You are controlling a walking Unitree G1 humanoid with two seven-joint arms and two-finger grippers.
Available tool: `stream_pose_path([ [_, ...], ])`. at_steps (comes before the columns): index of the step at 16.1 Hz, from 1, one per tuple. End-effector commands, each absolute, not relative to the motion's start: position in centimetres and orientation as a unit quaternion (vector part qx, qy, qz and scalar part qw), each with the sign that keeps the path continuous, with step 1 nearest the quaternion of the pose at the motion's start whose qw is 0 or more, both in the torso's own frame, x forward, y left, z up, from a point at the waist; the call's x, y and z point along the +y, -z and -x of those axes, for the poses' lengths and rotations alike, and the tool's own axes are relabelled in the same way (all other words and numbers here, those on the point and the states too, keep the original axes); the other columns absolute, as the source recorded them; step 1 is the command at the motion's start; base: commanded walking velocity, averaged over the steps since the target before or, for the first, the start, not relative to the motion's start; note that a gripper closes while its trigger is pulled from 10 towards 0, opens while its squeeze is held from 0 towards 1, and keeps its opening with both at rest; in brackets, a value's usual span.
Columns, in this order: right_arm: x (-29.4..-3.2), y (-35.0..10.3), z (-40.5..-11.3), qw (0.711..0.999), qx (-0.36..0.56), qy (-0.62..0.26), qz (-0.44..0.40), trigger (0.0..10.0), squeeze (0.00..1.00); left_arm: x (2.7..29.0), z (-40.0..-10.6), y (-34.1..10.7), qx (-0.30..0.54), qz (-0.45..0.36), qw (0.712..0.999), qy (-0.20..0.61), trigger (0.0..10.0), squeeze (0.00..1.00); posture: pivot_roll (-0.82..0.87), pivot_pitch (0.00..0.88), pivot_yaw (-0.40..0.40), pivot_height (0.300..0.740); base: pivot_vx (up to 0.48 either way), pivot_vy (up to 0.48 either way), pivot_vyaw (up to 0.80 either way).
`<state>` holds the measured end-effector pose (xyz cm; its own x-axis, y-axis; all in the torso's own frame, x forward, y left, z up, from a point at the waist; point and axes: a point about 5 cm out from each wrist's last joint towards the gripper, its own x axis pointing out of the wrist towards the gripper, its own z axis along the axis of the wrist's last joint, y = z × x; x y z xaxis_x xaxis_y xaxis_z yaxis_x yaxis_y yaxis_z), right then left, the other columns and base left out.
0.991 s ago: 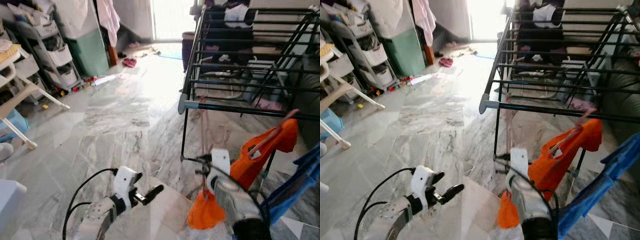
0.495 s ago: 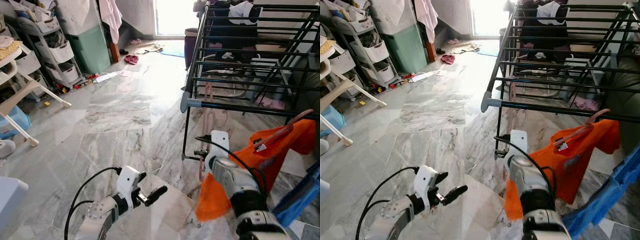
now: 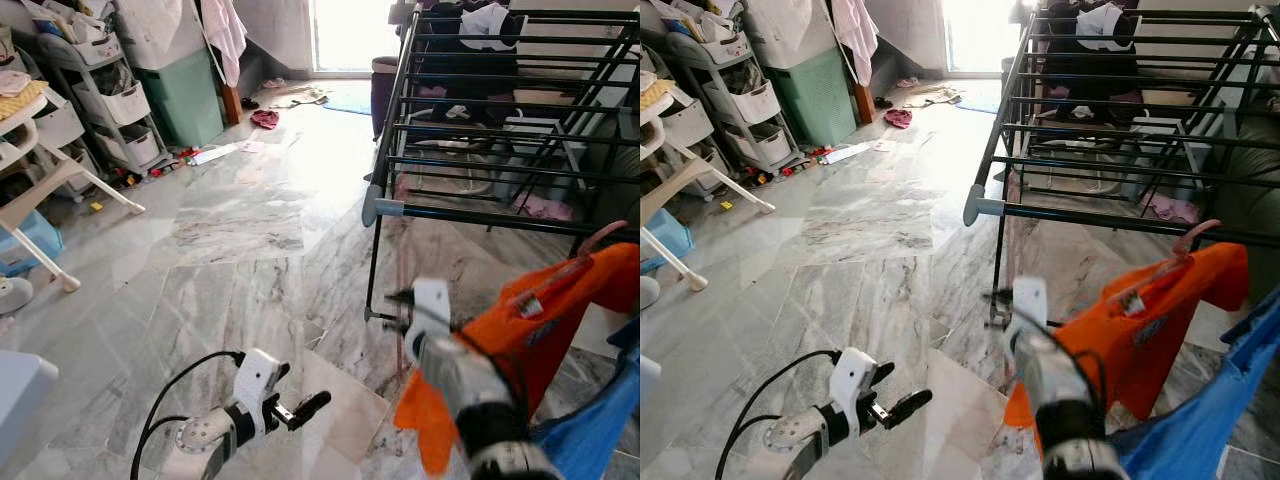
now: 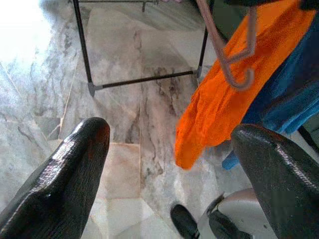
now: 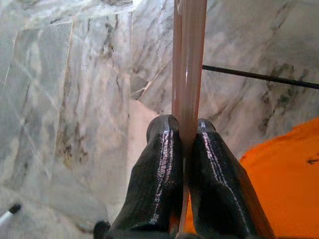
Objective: Hang hanger
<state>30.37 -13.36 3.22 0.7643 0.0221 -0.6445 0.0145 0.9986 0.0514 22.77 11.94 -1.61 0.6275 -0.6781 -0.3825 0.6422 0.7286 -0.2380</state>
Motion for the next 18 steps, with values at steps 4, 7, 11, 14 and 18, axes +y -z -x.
stream_pose_path([
  [4,-13.3,-4.9,-30.2,0.958,0.286,-0.002,-0.003,10.0,0.00,12.9,-23.1,2.5,0.242,0.022,0.903,0.355,10.0,0.00,-0.17,0.000,0.083,0.740,0.000,0.000,0.00],
  [7,-13.9,-7.4,-31.8,0.970,0.243,0.008,-0.003,10.0,0.00,13.0,-22.8,3.3,0.259,0.015,0.900,0.352,10.0,0.00,-0.18,0.000,0.091,0.740,0.000,0.000,0.00],
  [11,-14.1,-9.7,-34.5,0.974,0.227,0.006,-0.014,10.0,0.00,13.0,-22.3,4.2,0.276,0.012,0.898,0.343,10.0,0.00,-0.17,0.000,0.087,0.740,0.000,0.000,0.00],
  [14,-13.7,-10.0,-35.7,0.970,0.242,0.004,-0.030,10.0,0.00,13.1,-22.1,4.4,0.280,0.011,0.898,0.339,10.0,0.00,-0.17,0.000,0.080,0.740,0.000,0.000,0.00],
  [18,-12.7,-9.4,-36.1,0.962,0.269,-0.013,-0.036,10.0,0.00,13.2,-21.6,4.9,0.293,0.009,0.897,0.331,10.0,0.00,-0.16,0.000,0.074,0.740,0.000,0.000,0.00],
])
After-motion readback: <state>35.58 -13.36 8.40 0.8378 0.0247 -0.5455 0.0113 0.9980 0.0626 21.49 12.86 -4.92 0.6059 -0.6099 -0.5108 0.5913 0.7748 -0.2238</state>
